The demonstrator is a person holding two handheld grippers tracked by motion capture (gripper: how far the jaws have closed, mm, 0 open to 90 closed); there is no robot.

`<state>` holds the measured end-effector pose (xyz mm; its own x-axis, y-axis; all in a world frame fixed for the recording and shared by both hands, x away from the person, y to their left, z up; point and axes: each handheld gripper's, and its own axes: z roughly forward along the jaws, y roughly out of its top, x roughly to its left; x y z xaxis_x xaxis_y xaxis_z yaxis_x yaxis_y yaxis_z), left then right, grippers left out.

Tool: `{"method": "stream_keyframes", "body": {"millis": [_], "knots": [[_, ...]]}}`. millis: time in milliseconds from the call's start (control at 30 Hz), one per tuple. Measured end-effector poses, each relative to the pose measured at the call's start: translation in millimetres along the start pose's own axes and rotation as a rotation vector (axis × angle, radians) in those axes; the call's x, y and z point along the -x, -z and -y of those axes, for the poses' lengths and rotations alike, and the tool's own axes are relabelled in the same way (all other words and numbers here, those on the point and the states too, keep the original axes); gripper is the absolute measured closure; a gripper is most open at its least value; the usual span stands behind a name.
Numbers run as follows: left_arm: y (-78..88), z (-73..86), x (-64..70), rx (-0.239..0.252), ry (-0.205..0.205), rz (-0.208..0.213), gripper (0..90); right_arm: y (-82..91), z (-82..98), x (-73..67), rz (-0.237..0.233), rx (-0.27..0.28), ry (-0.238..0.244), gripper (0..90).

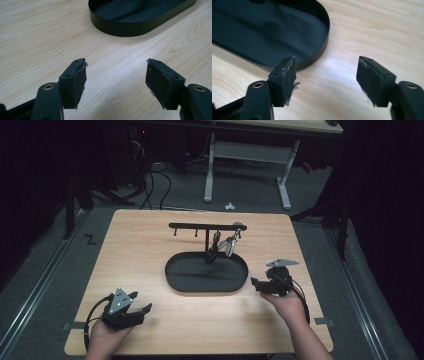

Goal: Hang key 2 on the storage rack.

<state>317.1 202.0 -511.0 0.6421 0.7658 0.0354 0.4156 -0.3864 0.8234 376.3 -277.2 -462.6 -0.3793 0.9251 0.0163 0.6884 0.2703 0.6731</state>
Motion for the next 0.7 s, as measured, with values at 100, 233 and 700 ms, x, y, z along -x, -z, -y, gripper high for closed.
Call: {"method": "stream_keyframes", "body": {"millis": [100, 233, 700], "knots": [[-2.0, -0.1, -0.3, 0.0, 0.001, -0.001, 31.8, 4.0, 31.8, -1.2, 0.003, 0.081, 0.006, 27.0], [-3.9, 0.8, 0.6, 0.011, 0.025, -0.006, 29.8, 6.2, 86.9, -10.5, 0.093, 0.193, 0.004, 22.7], [-12.2, -2.4, 12.1, 0.007, 0.0, 0.018, 28.7, 8.7, 95.1, -11.9, 0.045, 0.189, -0.028, 16.8]]}}
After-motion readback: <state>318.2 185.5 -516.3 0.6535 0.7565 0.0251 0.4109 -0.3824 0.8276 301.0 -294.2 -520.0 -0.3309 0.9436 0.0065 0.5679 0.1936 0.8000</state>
